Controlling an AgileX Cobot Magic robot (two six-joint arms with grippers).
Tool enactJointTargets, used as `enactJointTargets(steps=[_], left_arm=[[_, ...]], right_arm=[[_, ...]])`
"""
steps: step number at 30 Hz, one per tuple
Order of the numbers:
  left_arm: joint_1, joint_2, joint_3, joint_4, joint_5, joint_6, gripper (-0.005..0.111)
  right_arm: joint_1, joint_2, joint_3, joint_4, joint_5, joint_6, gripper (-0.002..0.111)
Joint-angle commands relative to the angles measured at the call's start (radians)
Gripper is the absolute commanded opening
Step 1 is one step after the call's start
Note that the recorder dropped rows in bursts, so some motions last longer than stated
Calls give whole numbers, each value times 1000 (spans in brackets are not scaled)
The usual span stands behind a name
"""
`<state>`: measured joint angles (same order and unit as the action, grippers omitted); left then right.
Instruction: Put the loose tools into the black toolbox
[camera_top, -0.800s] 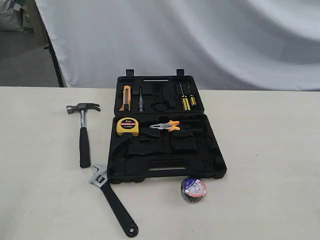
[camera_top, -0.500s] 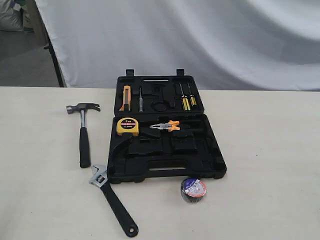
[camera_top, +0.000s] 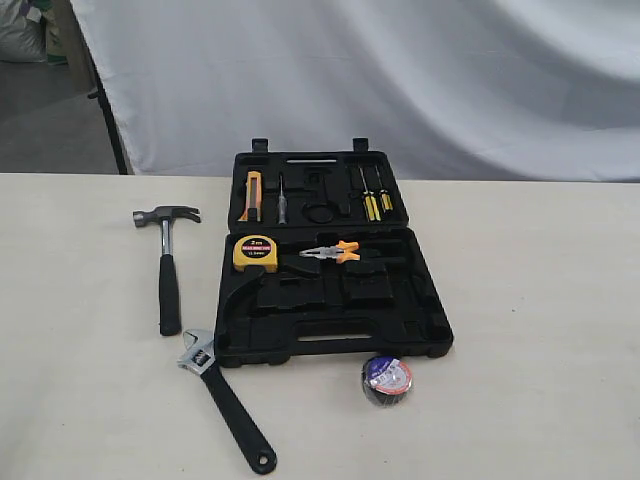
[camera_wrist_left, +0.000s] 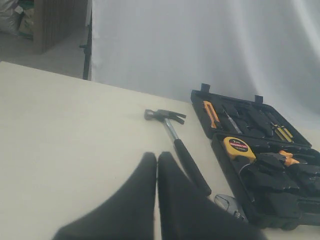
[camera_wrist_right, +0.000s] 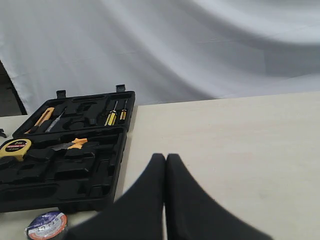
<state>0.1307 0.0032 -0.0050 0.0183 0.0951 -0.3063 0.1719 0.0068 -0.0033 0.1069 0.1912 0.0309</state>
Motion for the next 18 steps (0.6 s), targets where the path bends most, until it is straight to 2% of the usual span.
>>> enactJointTargets(steps=[1, 18], left_arm=[[25, -3, -3, 4, -7, -5, 1], [25, -3, -3, 4, -7, -5, 1]], right_arm=[[-6, -7, 3, -11, -5, 2, 0], [-6, -7, 3, -11, -13, 1, 0]])
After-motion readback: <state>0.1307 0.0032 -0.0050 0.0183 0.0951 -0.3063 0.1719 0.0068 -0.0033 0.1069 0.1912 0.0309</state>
